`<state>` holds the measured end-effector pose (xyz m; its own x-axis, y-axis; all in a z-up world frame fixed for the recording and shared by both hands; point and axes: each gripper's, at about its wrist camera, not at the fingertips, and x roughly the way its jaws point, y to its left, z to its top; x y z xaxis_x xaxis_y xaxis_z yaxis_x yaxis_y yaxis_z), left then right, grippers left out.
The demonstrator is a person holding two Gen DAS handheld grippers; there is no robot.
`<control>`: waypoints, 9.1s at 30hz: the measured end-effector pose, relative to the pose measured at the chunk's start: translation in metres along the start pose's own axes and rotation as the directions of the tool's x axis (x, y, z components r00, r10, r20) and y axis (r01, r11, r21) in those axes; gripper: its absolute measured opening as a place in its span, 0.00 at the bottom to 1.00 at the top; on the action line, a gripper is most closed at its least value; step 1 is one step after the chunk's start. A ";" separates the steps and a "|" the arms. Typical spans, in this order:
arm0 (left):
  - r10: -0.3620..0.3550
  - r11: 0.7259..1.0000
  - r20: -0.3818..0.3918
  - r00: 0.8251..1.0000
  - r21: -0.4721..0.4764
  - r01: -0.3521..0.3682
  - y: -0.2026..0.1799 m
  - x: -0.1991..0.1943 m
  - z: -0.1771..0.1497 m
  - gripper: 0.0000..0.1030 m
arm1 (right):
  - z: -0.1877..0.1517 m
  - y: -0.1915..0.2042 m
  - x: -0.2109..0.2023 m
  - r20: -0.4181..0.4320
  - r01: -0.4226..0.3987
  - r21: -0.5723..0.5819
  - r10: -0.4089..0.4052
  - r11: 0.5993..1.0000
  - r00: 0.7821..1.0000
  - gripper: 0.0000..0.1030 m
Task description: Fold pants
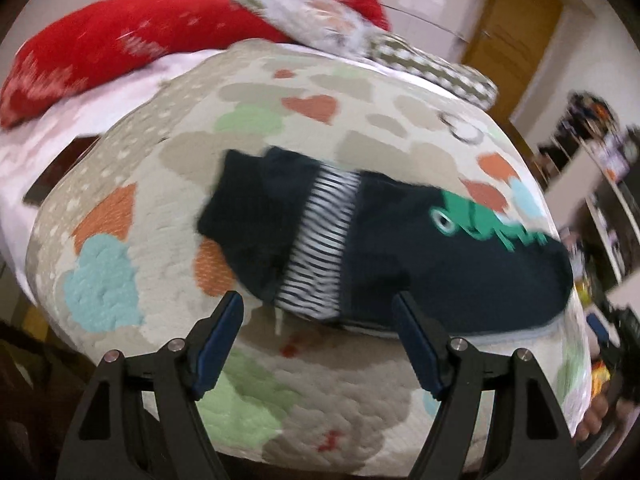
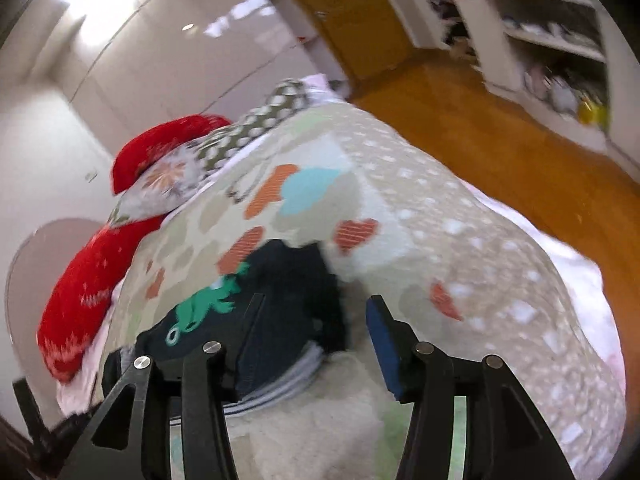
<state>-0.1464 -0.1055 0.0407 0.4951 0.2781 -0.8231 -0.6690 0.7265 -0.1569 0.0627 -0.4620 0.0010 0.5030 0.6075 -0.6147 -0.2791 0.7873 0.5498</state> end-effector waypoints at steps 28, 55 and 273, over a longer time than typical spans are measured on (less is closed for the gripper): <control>-0.262 0.765 -0.529 0.807 0.396 0.508 -0.321 0.177 0.073 0.75 | -0.019 0.006 0.056 -0.104 -0.081 -0.130 0.068 0.988 0.992 0.56; -0.363 0.930 -0.092 0.927 -0.090 0.356 -0.027 0.044 0.061 0.50 | -0.078 0.187 0.077 -0.366 -0.387 -0.558 0.202 0.734 0.909 0.35; 0.083 0.991 0.547 0.833 0.043 -0.127 -0.073 -0.084 0.009 1.00 | -0.044 0.120 0.034 -0.140 -0.125 -0.322 0.083 0.939 0.987 0.40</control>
<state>-0.1339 -0.1763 0.1262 0.6600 0.6358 -0.4002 -0.7022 0.7114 -0.0278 0.0104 -0.3424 0.0210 0.3589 0.6796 -0.6398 -0.5879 0.6970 0.4105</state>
